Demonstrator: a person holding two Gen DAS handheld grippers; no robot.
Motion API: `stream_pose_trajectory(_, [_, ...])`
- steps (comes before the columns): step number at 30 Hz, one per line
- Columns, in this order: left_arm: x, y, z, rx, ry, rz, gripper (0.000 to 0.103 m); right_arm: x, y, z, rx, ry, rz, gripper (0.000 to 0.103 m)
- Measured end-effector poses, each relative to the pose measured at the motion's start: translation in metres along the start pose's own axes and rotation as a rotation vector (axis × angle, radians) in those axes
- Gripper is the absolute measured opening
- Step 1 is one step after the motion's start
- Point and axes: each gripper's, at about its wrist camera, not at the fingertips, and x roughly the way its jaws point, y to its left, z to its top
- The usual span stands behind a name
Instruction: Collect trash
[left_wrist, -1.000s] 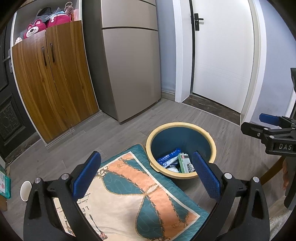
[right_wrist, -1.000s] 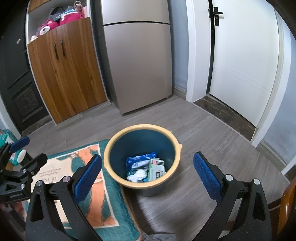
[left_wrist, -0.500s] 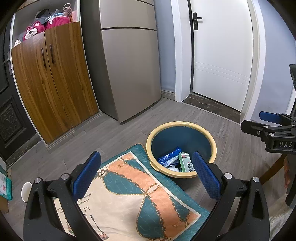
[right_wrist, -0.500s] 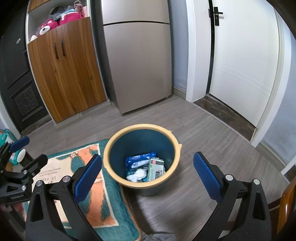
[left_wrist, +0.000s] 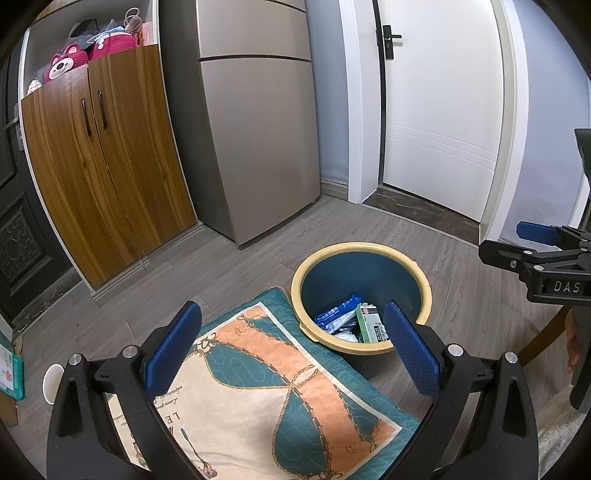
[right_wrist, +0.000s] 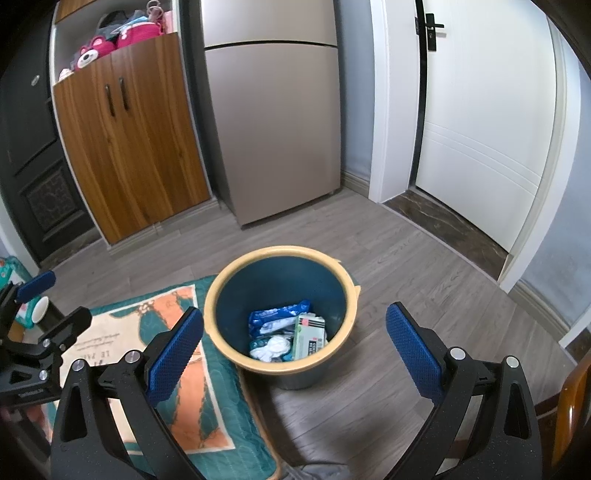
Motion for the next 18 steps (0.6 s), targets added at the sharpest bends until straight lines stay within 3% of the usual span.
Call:
stream_pose_trajectory(6, [-0.0016,-0.0005,-0.001,0.013,-0.006,-0.003,0.097,-0.0003,-0.0012,0.0005,-0.001,0.003,-0.003,0.098])
stream_pose_trajectory(11, [-0.0004,0.0007,0.0008,0.005,0.019,-0.105,0.097,-0.0007,-0.0012,0.0005,-0.002,0.003,-0.005,0.098])
stream_pose_trajectory(18, [0.0009,0.0007,0.0006,0.014,0.027,-0.068,0.097,-0.0005,-0.0018,0.0011,-0.004,0.003,-0.007,0.098])
